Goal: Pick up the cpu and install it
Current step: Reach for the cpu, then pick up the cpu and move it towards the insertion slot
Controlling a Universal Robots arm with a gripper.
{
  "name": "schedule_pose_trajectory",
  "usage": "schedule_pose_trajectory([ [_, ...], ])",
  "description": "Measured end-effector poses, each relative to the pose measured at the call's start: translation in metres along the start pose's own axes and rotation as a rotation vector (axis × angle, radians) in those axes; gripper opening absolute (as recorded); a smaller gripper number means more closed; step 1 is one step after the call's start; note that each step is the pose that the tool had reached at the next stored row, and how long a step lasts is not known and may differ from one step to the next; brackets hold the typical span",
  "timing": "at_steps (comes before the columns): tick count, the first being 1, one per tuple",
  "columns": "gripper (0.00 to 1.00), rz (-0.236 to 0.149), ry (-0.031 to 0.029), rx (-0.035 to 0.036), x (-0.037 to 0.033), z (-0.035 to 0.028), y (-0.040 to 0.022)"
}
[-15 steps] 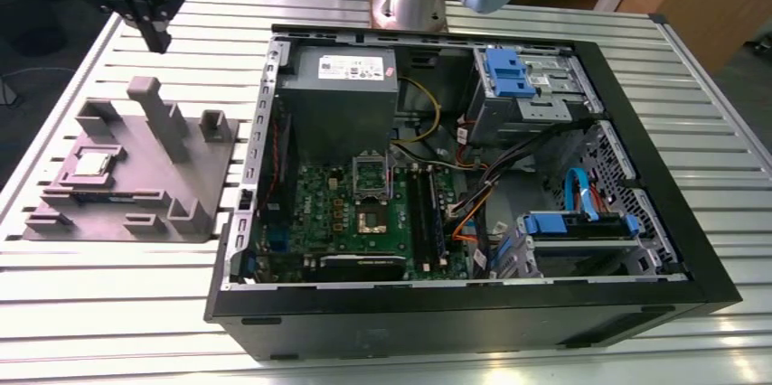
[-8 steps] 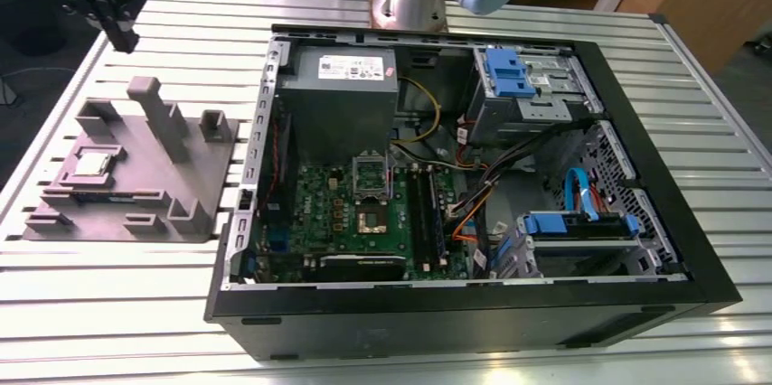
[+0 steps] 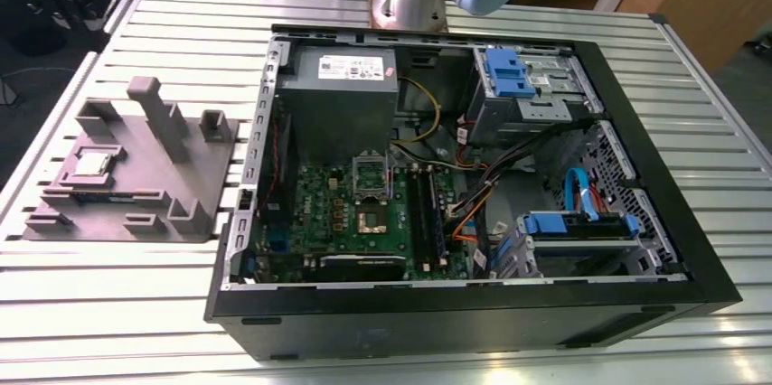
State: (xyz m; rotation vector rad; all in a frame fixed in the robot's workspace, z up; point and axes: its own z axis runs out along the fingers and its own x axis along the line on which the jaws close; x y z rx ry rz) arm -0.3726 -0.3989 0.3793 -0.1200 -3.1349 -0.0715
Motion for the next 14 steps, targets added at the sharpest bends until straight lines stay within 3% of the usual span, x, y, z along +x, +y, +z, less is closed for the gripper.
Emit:
schedule_pose_trajectory([
  [7,0.10,0.000,0.0000,0.0000,0.0203,0.0003,-0.0016],
  [14,0.10,0.000,0.0000,0.0000,0.0242,0.0003,-0.0019],
])
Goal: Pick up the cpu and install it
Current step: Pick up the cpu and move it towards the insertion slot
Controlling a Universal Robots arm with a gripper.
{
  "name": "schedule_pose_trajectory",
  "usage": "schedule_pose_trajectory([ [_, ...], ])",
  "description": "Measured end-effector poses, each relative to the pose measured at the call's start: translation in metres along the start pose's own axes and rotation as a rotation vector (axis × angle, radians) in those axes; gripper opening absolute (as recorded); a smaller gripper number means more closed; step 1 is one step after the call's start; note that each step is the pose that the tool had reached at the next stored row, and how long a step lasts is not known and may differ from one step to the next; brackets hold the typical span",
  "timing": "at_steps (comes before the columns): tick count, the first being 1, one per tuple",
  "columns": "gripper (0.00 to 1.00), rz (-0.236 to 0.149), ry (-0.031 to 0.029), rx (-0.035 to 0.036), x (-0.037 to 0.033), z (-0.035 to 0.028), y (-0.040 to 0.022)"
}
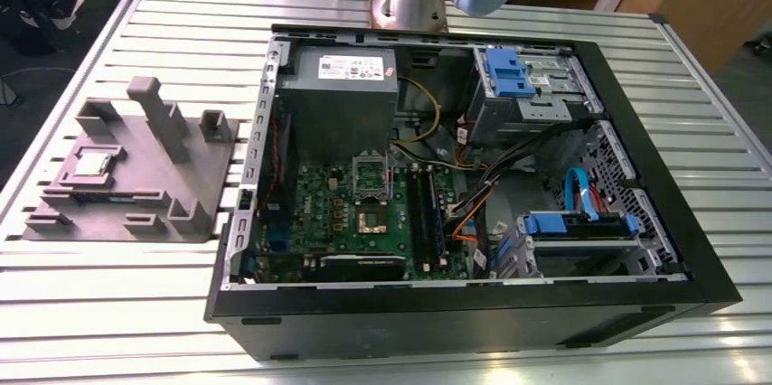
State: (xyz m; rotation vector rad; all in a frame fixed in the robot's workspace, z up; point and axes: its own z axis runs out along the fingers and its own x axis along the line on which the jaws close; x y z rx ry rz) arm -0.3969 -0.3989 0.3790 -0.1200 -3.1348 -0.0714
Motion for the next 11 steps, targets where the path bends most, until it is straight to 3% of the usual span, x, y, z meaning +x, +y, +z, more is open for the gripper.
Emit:
schedule_pose_trajectory([
  [8,0.10,0.000,0.0000,0.0000,0.0009,0.0000,-0.0001],
  [10,0.11,0.000,0.0000,0.0001,0.0011,0.0000,-0.0001],
  [11,0.16,0.000,0.0001,0.0000,0.0013,0.0000,-0.0001],
])
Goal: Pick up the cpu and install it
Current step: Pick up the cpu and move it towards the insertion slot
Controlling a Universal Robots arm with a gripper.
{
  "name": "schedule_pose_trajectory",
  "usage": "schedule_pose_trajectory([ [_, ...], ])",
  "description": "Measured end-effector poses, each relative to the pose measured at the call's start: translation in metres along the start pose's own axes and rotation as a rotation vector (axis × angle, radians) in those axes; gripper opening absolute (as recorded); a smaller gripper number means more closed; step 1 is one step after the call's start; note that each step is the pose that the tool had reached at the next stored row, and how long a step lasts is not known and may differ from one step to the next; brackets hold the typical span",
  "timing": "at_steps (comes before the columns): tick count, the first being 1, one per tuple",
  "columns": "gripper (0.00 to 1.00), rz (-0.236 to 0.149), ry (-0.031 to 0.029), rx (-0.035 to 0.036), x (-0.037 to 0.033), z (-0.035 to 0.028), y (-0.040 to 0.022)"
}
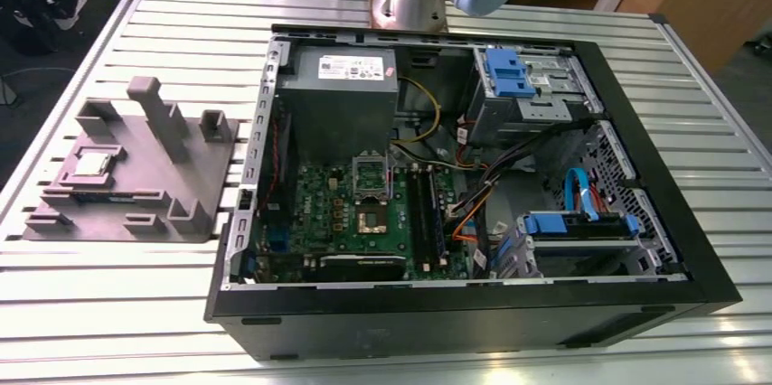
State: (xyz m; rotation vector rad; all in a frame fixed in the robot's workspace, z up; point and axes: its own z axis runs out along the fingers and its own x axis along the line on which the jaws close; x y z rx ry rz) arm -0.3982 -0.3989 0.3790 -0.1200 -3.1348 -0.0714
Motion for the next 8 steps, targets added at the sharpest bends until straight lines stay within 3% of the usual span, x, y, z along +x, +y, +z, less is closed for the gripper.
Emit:
schedule_pose_trajectory([
  [2,0.29,0.000,-0.0001,0.0000,0.0002,0.0001,0.0000],
  [8,0.47,-0.001,0.0004,0.0000,0.0008,0.0003,-0.0001],
])
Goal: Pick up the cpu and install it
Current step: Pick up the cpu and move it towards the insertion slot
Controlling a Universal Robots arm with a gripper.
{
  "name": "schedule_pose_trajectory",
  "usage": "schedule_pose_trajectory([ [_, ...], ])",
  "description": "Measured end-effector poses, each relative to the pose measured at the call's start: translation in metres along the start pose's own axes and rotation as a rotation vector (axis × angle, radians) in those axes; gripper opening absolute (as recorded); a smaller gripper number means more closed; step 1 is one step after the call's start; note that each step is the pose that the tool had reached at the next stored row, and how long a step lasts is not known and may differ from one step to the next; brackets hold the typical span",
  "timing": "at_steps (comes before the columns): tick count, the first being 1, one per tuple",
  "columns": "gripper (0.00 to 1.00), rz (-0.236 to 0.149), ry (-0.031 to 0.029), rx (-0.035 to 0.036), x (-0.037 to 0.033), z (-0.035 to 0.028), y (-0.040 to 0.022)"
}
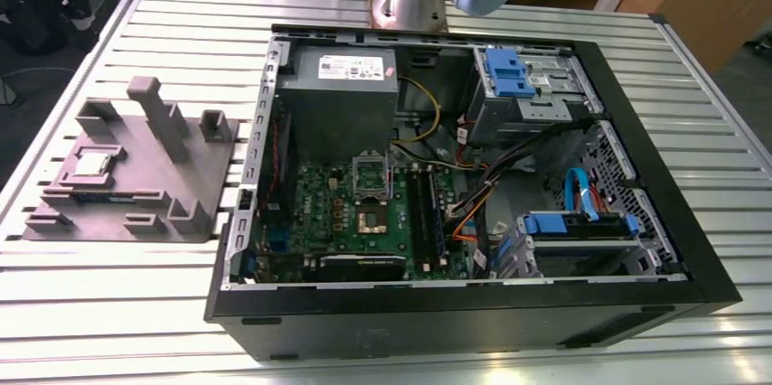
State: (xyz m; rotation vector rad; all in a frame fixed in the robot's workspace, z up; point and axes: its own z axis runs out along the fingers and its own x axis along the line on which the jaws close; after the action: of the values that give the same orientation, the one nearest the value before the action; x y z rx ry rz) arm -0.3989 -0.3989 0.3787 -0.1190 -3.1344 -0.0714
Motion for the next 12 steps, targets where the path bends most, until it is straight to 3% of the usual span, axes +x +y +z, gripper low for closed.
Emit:
schedule_pose_trajectory([
  [1,0.53,-0.003,0.0010,0.0000,0.0003,0.0004,0.0000],
  [7,0.53,-0.060,0.0081,0.0014,0.0027,0.0033,-0.0003],
  [12,0.53,-0.065,0.0083,0.0013,0.0084,0.0046,-0.0008],
])
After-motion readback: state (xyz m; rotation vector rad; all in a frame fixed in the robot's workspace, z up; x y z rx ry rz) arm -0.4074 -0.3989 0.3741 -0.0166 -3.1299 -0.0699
